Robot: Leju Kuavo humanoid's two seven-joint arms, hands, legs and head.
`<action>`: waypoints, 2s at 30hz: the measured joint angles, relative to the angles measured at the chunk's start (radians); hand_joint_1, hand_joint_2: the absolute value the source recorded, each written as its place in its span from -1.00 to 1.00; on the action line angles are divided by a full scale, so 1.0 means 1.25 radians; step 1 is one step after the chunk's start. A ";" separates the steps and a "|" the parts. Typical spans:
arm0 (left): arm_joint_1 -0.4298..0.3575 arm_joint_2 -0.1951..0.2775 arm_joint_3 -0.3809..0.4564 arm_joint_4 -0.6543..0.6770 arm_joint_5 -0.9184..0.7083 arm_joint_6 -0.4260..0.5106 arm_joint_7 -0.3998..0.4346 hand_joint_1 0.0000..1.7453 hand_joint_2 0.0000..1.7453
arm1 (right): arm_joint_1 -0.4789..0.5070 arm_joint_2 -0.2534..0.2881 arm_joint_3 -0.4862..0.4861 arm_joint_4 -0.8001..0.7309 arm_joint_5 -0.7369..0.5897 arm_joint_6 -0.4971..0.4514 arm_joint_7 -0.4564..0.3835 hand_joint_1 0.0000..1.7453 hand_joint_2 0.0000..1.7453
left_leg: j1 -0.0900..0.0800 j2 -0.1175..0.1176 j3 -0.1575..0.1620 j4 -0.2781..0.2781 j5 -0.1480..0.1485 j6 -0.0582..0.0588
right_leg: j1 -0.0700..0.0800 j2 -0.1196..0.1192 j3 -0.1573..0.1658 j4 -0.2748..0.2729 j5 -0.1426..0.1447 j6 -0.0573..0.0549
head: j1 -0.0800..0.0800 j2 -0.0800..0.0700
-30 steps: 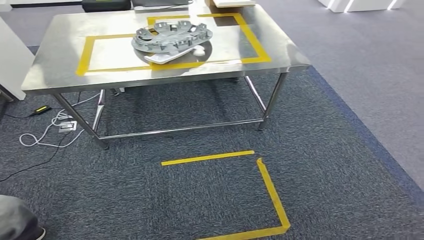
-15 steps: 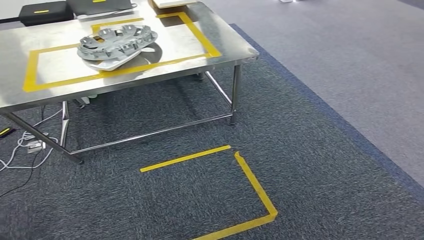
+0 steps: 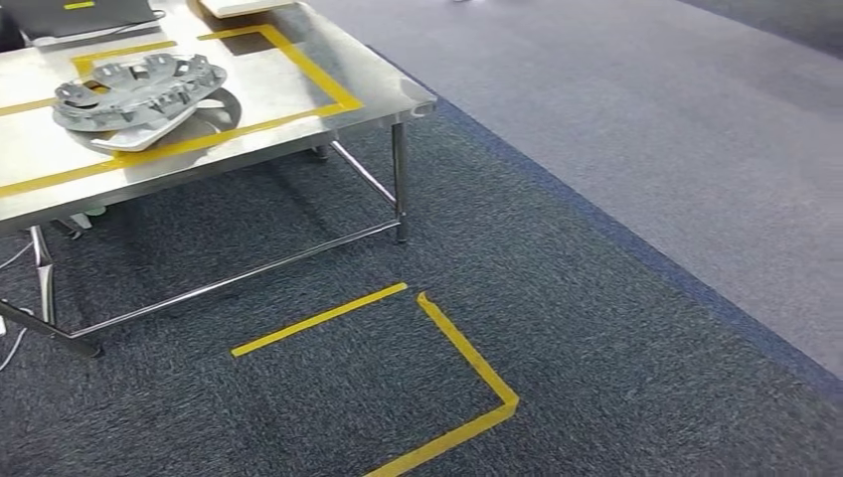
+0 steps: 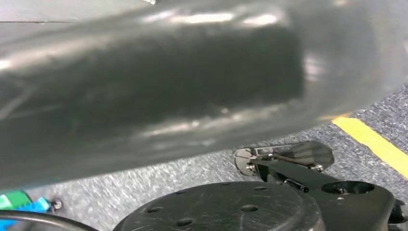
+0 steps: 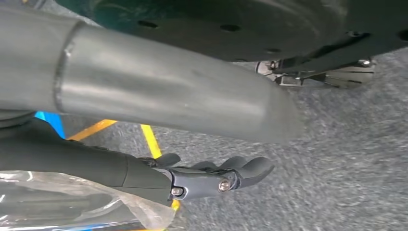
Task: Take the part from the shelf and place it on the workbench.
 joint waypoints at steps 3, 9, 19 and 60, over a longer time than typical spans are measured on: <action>-0.006 0.004 0.003 -0.001 -0.006 -0.003 0.007 -1.00 -1.00 | -0.002 -0.007 0.000 0.009 0.013 -0.002 -0.003 -1.00 -1.00 | -0.002 0.023 0.004 0.001 -0.003 -0.006 | 0.001 -0.036 0.095 -0.162 0.063 -0.006 | 0.000 0.000; -0.039 0.012 0.027 0.011 0.027 0.042 0.027 -1.00 -1.00 | -0.012 -0.016 0.003 0.033 0.039 -0.006 0.009 -1.00 -1.00 | -0.005 0.032 0.004 0.018 -0.020 -0.031 | 0.004 -0.029 0.123 -0.227 0.082 -0.038 | -0.006 0.000; -0.168 0.019 0.069 0.070 0.094 0.145 0.060 -1.00 -1.00 | -0.049 -0.031 0.028 0.079 0.071 -0.015 0.046 -1.00 -1.00 | 0.002 -0.089 -0.004 0.055 -0.015 -0.025 | 0.007 0.067 0.110 -0.214 0.096 -0.047 | -0.009 0.000; -0.190 -0.001 0.070 0.118 0.149 0.202 0.069 -1.00 -1.00 | -0.038 -0.035 0.054 0.102 0.088 -0.050 0.010 -1.00 -1.00 | 0.000 -0.020 -0.008 0.012 0.000 -0.001 | 0.003 0.008 -0.023 -0.004 0.006 -0.012 | 0.003 0.000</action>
